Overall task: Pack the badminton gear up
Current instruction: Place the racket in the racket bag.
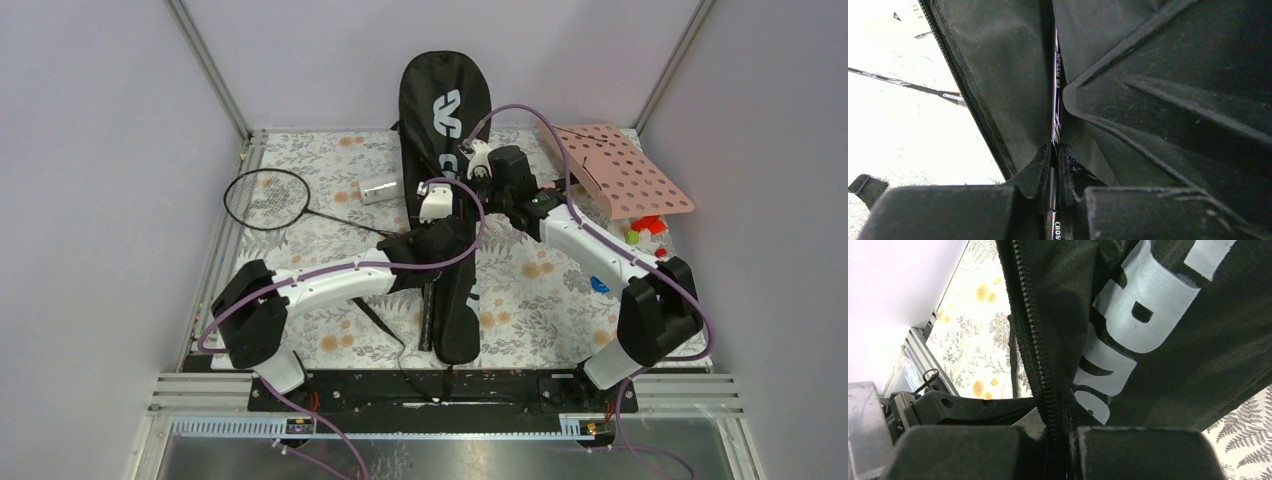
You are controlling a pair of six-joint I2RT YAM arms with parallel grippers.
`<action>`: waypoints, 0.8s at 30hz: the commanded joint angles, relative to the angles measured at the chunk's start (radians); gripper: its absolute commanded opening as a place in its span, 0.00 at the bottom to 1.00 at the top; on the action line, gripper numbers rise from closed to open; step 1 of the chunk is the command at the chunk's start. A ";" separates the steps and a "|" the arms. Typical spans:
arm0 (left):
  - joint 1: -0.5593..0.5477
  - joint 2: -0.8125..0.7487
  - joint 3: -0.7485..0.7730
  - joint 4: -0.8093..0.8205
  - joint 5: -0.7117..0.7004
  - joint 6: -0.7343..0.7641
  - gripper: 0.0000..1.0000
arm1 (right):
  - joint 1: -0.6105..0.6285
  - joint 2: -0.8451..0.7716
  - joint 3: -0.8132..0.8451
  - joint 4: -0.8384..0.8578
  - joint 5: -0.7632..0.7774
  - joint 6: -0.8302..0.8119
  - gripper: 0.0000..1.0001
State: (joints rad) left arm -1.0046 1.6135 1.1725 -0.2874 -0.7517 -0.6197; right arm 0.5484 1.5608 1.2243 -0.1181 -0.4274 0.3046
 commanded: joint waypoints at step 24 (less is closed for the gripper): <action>-0.003 -0.500 -0.485 -0.204 0.517 -0.118 0.94 | -0.006 0.173 0.015 0.018 -0.054 0.148 0.00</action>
State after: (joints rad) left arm -0.9970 1.1370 0.8021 -0.4301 -0.4255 -0.6609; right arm 0.5488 1.7294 1.2259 -0.1566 -0.4366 0.4522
